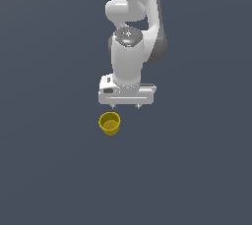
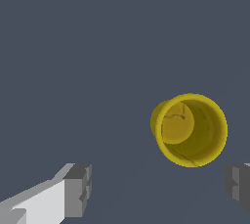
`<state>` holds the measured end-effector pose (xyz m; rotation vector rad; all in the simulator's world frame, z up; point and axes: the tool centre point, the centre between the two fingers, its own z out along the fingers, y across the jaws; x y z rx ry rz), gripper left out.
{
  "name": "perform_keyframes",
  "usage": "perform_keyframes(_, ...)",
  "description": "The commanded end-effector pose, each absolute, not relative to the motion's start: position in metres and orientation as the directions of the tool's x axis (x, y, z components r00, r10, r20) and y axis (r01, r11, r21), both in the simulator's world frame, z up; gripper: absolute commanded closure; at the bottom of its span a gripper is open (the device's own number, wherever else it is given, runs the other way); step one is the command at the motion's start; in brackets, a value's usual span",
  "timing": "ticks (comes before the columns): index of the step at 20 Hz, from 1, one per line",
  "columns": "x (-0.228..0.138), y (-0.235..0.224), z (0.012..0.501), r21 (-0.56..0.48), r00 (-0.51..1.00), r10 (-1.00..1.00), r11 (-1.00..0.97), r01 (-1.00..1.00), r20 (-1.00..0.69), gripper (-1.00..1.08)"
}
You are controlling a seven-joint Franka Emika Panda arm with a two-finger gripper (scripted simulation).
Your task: Pick up the object and move it to a goal position.
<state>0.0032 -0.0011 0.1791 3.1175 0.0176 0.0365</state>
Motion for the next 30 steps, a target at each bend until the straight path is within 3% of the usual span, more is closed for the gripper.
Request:
perform_keyframes(1,0.003,-0.001,0.179,0.024,1.000,0.012,-1.000,0.011,0.023,-0.20)
perform_keyframes(17,0.004,-0.005,0.183,0.024,0.999,0.046,-0.999,0.046,0.021,-0.20)
perform_keyframes(30,0.016,-0.016,0.170,0.042,0.962,0.271,-0.961,0.272,-0.026,-0.20)
